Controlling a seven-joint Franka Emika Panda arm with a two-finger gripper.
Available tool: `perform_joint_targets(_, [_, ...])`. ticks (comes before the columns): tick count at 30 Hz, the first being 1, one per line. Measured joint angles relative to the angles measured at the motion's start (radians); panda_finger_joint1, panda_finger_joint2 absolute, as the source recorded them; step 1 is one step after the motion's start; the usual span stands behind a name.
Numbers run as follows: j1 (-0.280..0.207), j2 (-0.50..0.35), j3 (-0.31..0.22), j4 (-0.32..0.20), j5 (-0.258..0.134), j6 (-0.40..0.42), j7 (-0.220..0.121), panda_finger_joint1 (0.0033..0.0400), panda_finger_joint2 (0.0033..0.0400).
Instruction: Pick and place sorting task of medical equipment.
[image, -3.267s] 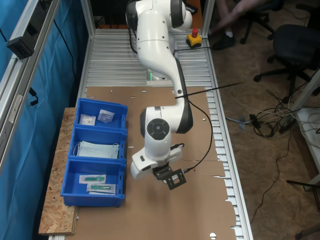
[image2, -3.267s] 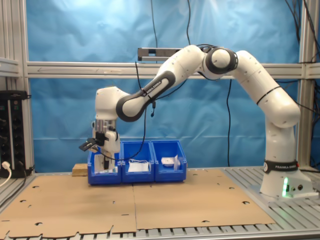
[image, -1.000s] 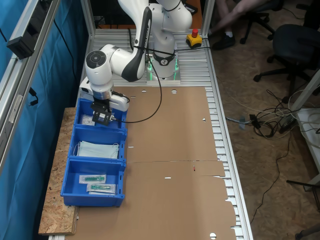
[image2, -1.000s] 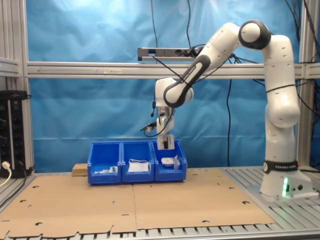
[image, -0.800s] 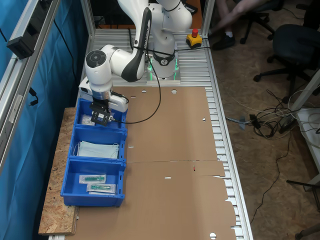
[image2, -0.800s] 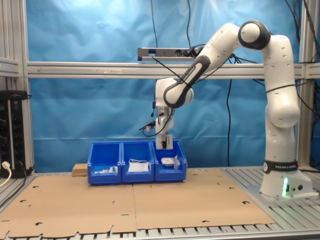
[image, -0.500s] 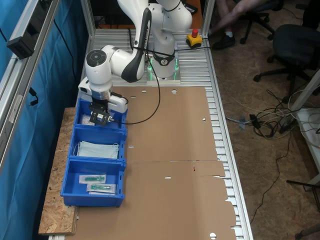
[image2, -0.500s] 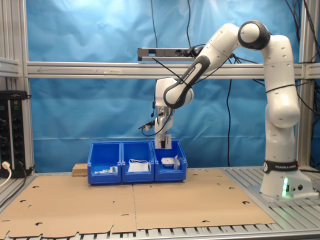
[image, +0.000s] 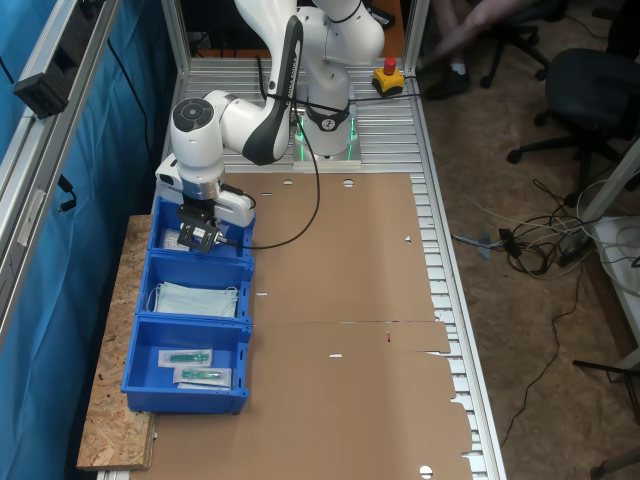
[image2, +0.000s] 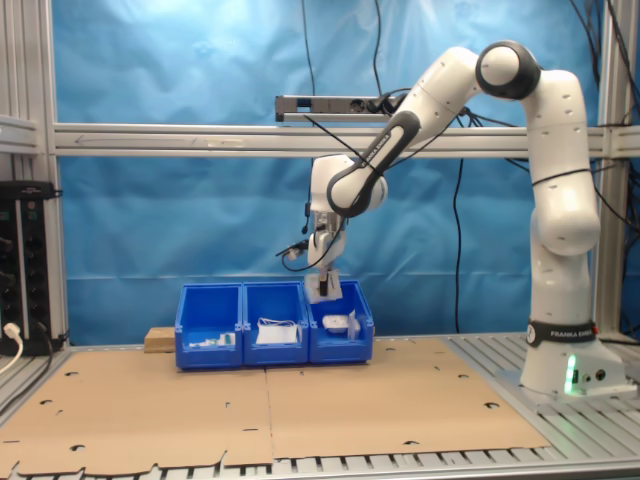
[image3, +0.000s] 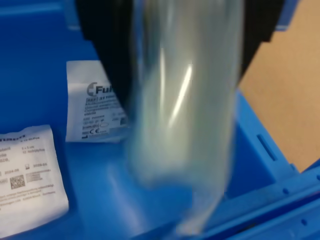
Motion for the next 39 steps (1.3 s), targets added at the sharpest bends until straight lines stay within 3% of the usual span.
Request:
perform_joint_targets(4, [0.000,0.000,0.000,0.000,0.000,0.005,0.000,0.0090,0.0090])
perform_joint_targets(5, [0.000,0.000,0.000,0.000,0.000,0.006,0.000,0.0190,0.0190])
perform_joint_targets(8, [0.000,0.000,0.000,0.000,0.000,0.007,0.000,0.0190,0.0190])
perform_joint_targets(9, [0.000,0.000,-0.002,0.000,0.000,0.008,0.000,0.0272,0.0272])
perform_joint_targets(15, [0.000,0.000,-0.010,0.000,0.000,0.009,0.000,0.0272,0.0272])
perform_joint_targets(16, [0.000,0.000,-0.011,0.000,0.000,0.009,0.000,0.0362,0.0362])
perform_joint_targets(20, [0.000,-0.004,-0.006,0.000,0.000,0.009,0.000,0.0362,0.0362])
perform_joint_targets(21, [-0.001,-0.007,-0.002,0.000,0.000,0.009,0.000,0.0393,0.0393])
perform_joint_targets(26, [-0.002,-0.028,0.031,0.003,0.000,0.008,0.000,0.0393,0.0393])
perform_joint_targets(32, [0.005,-0.085,0.136,0.040,0.000,-0.025,0.000,0.0398,0.0398])
perform_joint_targets(39, [0.046,-0.135,0.235,0.133,0.000,-0.134,0.000,0.0400,0.0400])
